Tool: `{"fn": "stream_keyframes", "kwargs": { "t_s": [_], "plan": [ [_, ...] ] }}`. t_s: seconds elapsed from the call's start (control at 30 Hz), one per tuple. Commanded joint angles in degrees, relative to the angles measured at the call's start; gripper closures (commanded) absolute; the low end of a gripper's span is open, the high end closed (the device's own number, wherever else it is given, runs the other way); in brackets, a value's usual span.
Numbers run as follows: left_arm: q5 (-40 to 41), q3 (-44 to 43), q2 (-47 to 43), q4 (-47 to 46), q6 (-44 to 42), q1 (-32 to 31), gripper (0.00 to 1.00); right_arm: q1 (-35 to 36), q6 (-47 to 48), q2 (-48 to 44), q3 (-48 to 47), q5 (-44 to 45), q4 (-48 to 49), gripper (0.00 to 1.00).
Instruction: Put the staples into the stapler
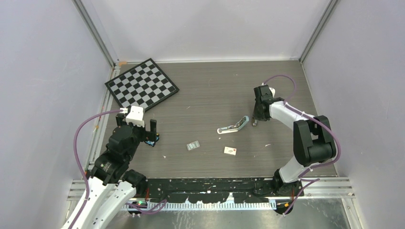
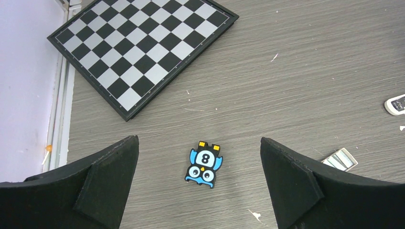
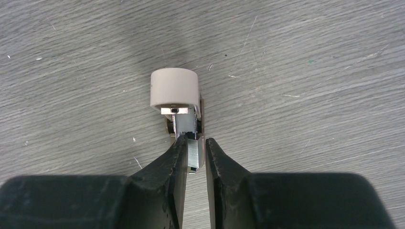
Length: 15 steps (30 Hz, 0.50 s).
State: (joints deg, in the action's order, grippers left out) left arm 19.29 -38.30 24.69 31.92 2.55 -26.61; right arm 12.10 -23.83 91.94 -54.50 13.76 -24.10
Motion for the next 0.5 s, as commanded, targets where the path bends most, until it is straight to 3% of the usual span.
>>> {"fn": "stream_keyframes", "kwargs": {
  "t_s": [0.0,0.27,0.47],
  "plan": [
    [0.4,0.0,0.0,-2.7,0.0,-0.2,0.0,-0.5,-0.7,0.7,-2.1,-0.4,1.5,0.75],
    [0.5,0.0,0.5,-2.7,0.0,-0.2,0.0,-1.4,-0.5,0.7,-0.7,-1.8,2.8,0.75],
    [0.4,0.1,0.5,-2.8,-0.1,-0.2,0.0,-1.5,-0.6,-0.2,0.2,-2.9,3.8,0.81]
  ]
}}
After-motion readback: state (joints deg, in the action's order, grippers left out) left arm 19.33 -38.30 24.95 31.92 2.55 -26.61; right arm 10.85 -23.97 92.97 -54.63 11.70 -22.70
